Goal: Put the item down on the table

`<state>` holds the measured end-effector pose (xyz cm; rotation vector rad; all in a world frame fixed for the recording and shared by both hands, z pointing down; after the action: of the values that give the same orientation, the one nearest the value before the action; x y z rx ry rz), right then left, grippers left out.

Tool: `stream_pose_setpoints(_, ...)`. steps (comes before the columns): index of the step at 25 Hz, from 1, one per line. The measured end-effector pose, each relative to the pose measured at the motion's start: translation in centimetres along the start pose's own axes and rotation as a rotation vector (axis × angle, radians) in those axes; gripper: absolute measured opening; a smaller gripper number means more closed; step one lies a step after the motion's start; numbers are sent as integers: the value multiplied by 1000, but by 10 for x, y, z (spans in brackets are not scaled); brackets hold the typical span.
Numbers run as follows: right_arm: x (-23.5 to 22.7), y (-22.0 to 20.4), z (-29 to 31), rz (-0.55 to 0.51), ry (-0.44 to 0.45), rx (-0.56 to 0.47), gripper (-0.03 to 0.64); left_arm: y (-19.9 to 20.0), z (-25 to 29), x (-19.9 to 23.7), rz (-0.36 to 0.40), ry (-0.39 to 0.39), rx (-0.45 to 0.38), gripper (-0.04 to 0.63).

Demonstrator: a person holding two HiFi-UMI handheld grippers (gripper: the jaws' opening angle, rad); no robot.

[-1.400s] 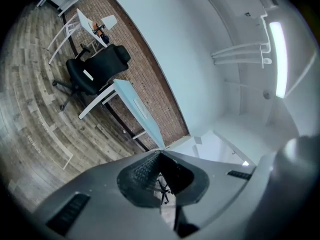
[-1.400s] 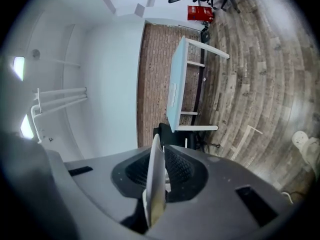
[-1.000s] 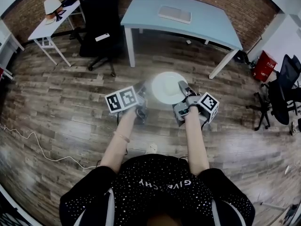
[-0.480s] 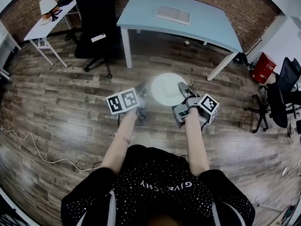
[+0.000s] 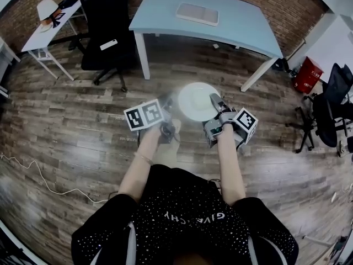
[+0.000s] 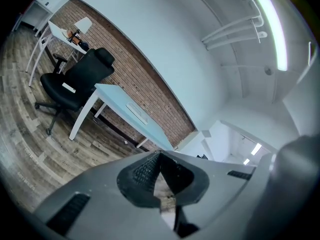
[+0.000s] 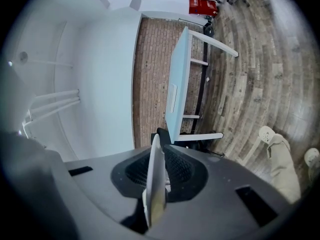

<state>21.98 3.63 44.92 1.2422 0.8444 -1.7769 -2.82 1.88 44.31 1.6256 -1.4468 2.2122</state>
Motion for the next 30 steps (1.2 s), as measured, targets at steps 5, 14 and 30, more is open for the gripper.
stream_pose_setpoints(5,0,17,28,15,-11,-3,43,13,27,17,1,4,21,11)
stream_pose_setpoints(14,31,69,115,33,-20,-9,43,76,103,62,-3,4,40,11)
stream_pose_setpoints(30,93,160,296,79,-25,-36,43,225,253,148,22,-25,68,11)
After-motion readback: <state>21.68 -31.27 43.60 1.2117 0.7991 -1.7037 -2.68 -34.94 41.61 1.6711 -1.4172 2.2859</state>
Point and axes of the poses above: the fingertips, and each gripper's own axes: z forward along the fingers, x to its left, y out of its top, the point moved 8 cm from there along -z, backward along the fingers, and after that the axes turned 12 degrees about -y, right-handed, at the moved point
